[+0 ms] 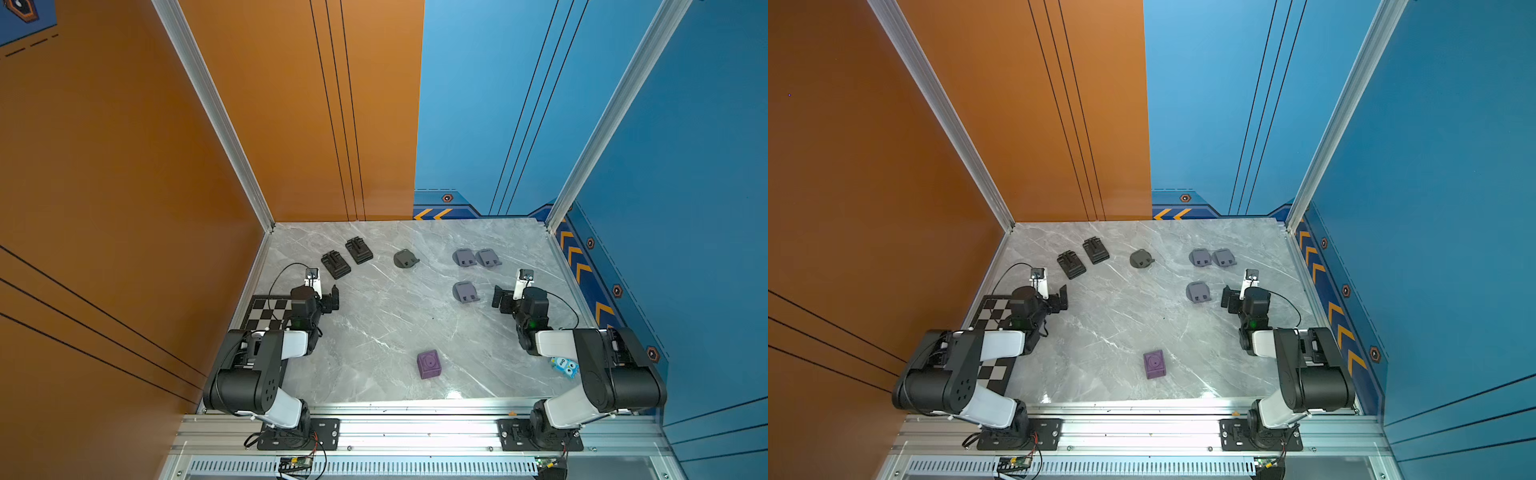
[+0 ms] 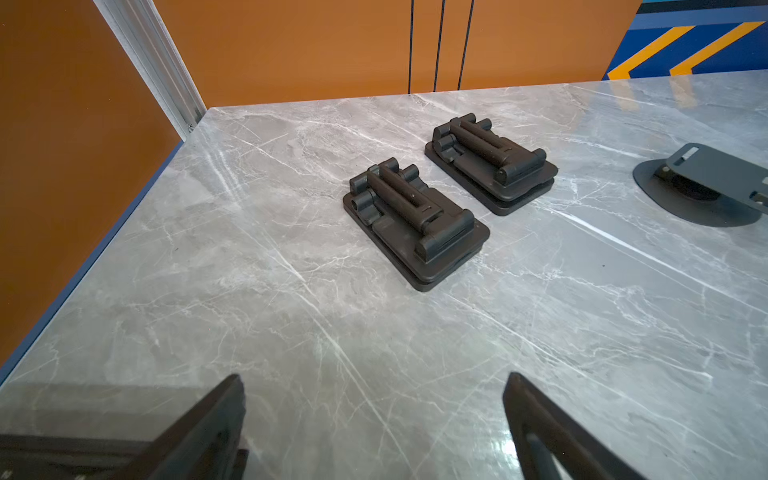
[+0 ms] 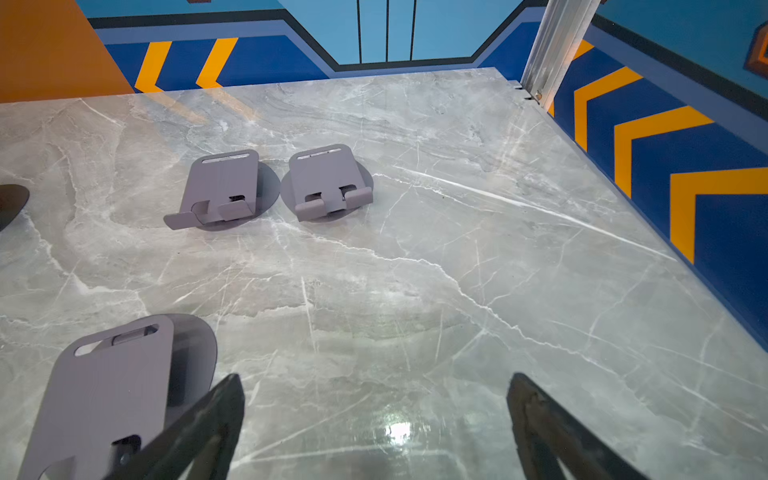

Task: Open the phone stand
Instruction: Pick up the phone stand at the center of the board.

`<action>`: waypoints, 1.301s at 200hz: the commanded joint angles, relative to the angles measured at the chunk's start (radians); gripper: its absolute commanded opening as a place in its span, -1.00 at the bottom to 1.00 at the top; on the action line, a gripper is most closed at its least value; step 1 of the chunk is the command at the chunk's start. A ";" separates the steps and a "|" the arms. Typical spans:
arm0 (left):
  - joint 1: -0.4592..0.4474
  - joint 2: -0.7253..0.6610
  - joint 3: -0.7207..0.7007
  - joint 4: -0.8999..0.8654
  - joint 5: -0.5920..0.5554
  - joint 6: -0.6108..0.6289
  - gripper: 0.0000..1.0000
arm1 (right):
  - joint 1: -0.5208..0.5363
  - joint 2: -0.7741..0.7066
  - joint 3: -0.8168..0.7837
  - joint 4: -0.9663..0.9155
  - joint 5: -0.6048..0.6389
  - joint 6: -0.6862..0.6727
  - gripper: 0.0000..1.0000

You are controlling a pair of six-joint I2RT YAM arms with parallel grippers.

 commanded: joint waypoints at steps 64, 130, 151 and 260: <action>-0.005 0.013 -0.012 0.021 -0.019 0.012 0.97 | -0.008 -0.024 -0.011 0.022 0.019 -0.014 1.00; -0.005 0.015 -0.010 0.022 -0.020 0.011 0.97 | -0.008 -0.022 -0.012 0.022 0.019 -0.015 1.00; -0.008 0.007 -0.012 0.022 -0.014 0.017 0.97 | -0.009 -0.023 -0.012 0.022 0.019 -0.014 1.00; -0.106 -0.176 0.219 -0.458 -0.001 0.060 0.97 | 0.118 0.082 0.587 -0.913 0.297 0.015 1.00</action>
